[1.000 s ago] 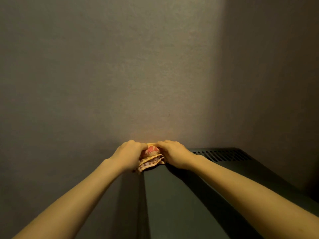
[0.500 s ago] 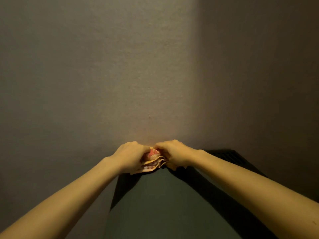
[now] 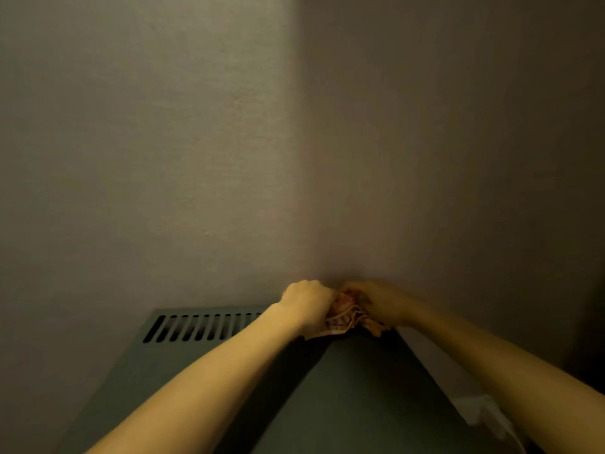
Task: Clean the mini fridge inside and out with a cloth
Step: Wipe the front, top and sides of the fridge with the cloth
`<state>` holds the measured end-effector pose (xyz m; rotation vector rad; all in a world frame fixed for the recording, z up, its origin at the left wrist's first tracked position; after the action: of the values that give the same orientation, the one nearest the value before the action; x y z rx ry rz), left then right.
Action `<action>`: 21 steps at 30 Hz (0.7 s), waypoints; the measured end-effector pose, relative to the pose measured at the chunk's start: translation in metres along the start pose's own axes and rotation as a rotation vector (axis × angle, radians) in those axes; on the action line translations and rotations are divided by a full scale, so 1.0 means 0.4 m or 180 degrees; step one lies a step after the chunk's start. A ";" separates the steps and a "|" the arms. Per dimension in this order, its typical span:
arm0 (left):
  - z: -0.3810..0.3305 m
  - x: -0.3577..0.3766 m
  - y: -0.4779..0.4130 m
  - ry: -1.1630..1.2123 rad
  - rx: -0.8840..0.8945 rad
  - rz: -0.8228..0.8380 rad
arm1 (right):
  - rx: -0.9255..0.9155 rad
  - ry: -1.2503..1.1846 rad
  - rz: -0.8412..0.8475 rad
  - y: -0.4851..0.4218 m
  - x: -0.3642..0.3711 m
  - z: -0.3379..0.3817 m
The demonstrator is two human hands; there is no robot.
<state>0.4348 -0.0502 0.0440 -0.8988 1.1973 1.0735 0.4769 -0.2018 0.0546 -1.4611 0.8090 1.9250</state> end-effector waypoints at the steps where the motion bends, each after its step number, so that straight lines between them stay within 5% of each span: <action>1: -0.014 -0.001 -0.016 0.0001 -0.0003 0.0008 | 0.0038 -0.0057 -0.0013 0.008 -0.004 -0.018; 21: -0.137 -0.039 0.204 0.0248 0.0275 0.0112 | 0.0137 -0.0074 -0.0001 0.249 0.056 0.047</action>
<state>0.3411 -0.0828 0.0514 -0.8621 1.3185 1.0147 0.3849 -0.2498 0.0485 -1.4109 0.8345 1.9092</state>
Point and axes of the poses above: each hand's wrist, its own y-axis away from the middle knuckle, its own x-axis out of the palm, z = x × y, the point moved 1 cm from there along -y, towards the middle knuckle, and after that the axes turned 13 degrees about z, right-handed, at the moved point
